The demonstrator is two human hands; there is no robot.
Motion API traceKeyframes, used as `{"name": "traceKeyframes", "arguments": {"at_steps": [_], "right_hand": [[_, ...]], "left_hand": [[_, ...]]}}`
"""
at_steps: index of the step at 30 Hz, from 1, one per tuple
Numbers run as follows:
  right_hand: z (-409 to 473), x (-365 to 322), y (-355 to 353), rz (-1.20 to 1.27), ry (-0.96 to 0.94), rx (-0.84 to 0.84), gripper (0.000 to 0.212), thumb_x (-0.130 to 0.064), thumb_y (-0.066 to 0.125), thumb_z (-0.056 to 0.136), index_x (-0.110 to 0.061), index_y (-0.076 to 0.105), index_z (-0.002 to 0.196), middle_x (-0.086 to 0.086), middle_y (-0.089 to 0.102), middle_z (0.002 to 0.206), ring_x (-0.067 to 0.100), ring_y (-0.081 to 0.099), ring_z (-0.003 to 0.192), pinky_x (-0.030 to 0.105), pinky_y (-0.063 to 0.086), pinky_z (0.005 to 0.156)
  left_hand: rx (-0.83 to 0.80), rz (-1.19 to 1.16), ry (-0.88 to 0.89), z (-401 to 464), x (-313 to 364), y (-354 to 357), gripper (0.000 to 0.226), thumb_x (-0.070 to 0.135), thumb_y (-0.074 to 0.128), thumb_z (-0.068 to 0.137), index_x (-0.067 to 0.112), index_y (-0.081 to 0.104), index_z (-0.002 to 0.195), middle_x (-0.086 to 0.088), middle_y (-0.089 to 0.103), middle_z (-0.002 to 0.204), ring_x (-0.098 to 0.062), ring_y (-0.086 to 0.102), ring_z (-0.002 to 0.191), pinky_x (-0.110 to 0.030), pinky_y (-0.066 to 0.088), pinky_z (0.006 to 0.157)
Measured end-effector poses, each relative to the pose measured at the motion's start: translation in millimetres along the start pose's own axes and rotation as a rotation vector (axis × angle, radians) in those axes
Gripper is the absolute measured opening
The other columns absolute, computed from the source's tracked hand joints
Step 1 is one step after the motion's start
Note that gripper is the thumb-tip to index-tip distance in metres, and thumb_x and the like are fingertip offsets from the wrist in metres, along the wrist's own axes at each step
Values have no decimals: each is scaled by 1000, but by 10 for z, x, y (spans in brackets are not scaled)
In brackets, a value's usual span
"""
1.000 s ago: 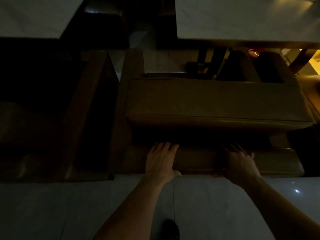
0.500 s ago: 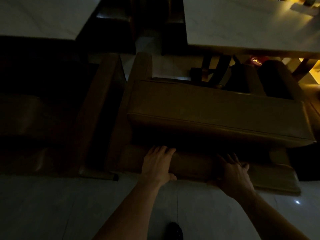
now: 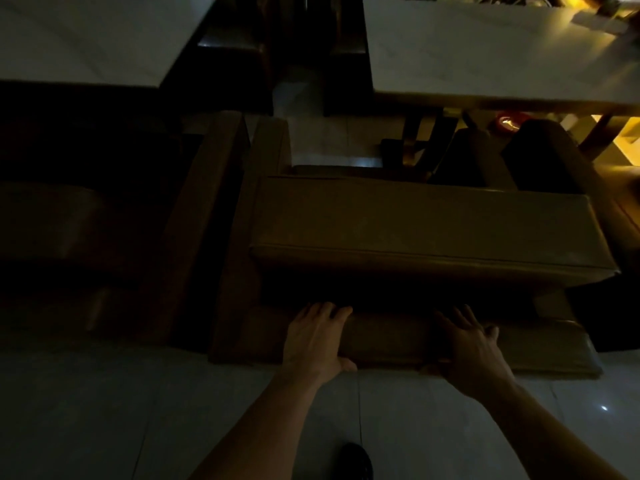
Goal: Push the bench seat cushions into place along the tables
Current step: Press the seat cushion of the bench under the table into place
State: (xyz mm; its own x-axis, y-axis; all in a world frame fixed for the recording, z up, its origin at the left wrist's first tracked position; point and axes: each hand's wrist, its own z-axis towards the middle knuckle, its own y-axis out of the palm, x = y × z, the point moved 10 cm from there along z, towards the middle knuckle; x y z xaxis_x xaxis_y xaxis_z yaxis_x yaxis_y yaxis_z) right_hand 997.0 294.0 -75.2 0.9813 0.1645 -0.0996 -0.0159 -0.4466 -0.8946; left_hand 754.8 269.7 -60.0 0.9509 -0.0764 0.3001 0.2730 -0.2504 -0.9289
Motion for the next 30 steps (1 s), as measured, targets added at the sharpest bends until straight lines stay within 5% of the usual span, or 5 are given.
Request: {"name": "traceKeyframes", "arguments": {"at_steps": [15,30], "right_hand": [[140,-119,-90,36,56,-79,121,-64,76,69,-38,-4,156,4,-8,166,35,-13,150,72,6,114],[356,-275,-100,56,47,-52,121,-68,75,68,-37,-2,157,5,-11,166,33,-18,149,72,3,114]], "left_hand": [[-84,-10,12,206,-139,20,105,58,82,61,34,28,148,4,38,148,-22,35,135,-41,25,115],[11,-48,0,309,-378,-145,104,62,79,60,37,28,147,5,39,147,-22,35,134,-39,31,112]]}}
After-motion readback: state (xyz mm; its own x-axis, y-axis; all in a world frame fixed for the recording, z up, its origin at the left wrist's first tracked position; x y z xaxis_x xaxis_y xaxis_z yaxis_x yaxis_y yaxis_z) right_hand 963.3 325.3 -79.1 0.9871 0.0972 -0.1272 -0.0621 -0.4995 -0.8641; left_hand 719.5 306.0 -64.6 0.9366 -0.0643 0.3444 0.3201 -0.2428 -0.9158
